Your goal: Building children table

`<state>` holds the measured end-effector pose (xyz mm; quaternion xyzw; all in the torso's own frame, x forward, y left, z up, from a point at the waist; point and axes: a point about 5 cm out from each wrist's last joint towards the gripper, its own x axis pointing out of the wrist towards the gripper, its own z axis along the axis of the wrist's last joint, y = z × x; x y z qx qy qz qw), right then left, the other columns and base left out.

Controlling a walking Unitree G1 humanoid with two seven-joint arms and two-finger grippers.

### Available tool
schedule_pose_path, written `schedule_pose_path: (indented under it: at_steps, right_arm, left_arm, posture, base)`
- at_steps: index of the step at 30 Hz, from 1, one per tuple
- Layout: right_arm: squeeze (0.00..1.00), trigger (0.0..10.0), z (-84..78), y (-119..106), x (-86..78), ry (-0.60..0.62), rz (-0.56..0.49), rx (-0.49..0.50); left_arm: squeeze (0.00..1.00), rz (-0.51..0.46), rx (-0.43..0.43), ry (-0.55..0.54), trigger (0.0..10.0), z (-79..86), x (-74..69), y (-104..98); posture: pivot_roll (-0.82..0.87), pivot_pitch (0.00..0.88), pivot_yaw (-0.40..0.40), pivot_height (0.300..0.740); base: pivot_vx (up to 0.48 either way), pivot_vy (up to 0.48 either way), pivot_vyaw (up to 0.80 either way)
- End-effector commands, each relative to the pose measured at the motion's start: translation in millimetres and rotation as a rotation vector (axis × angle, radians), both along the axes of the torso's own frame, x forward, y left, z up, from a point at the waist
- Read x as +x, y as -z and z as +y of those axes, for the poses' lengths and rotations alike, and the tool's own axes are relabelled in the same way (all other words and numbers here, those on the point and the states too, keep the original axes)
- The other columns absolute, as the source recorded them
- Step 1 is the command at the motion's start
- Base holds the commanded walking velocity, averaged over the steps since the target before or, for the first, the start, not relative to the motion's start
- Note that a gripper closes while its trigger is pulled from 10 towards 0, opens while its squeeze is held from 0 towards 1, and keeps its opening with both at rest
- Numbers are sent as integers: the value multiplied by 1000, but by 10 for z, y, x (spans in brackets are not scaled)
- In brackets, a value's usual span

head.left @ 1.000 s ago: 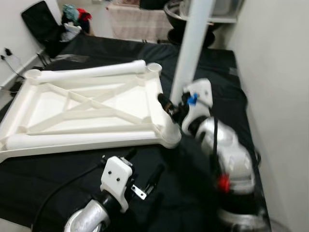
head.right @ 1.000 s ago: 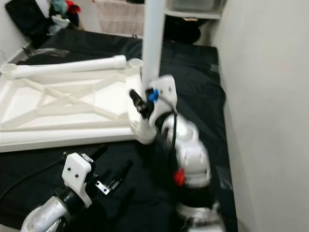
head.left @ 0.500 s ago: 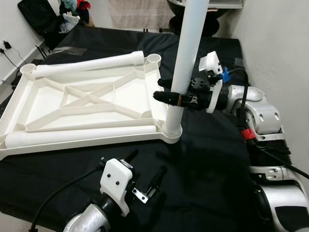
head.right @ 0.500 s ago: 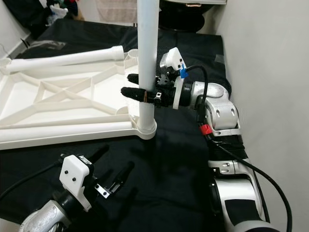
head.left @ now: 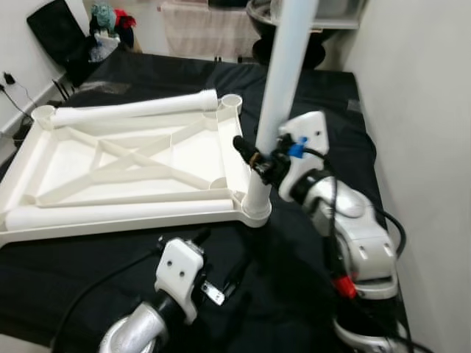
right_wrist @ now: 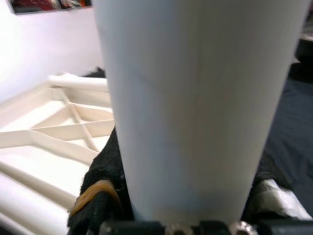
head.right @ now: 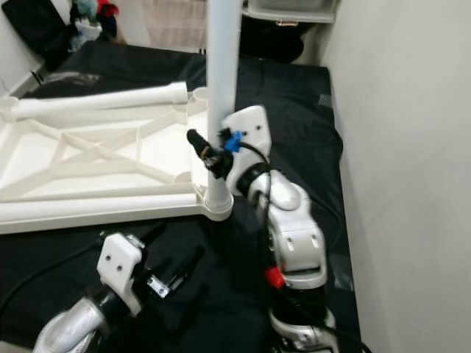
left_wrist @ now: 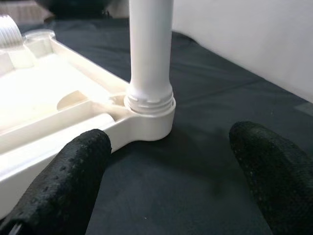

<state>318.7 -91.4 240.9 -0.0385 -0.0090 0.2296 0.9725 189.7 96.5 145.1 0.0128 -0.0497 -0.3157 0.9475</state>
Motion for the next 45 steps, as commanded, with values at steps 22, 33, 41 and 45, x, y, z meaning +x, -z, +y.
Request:
schedule_pose_path:
  at_steps: [22,33,41,45]
  right_arm:
    - [0,10000,-809,-693,317,-833,-114,-41]
    - [0,0,-837,-613,447,-504,-62,-158]
    - [0,0,-618,396,-168,383,205,-14]
    - [0,7922,-341,477,-144,261,234,7]
  left_arm:
    - [0,40,0,34,10000,3,-331,-116]
    - [0,34,-10,20,10000,-22,-280,-89]
    - [0,18,-3,3,10000,-29,-166,-34]
    - [0,19,-2,3,10000,-26,-126,-20]
  posture:
    - [155,268,22,740]
    - [98,227,-43,740]
    - [64,178,-60,740]
    - [66,168,-49,740]
  base:
    - [0,0,0]
    - [0,0,0]
    - [0,0,0]
    - [0,0,0]
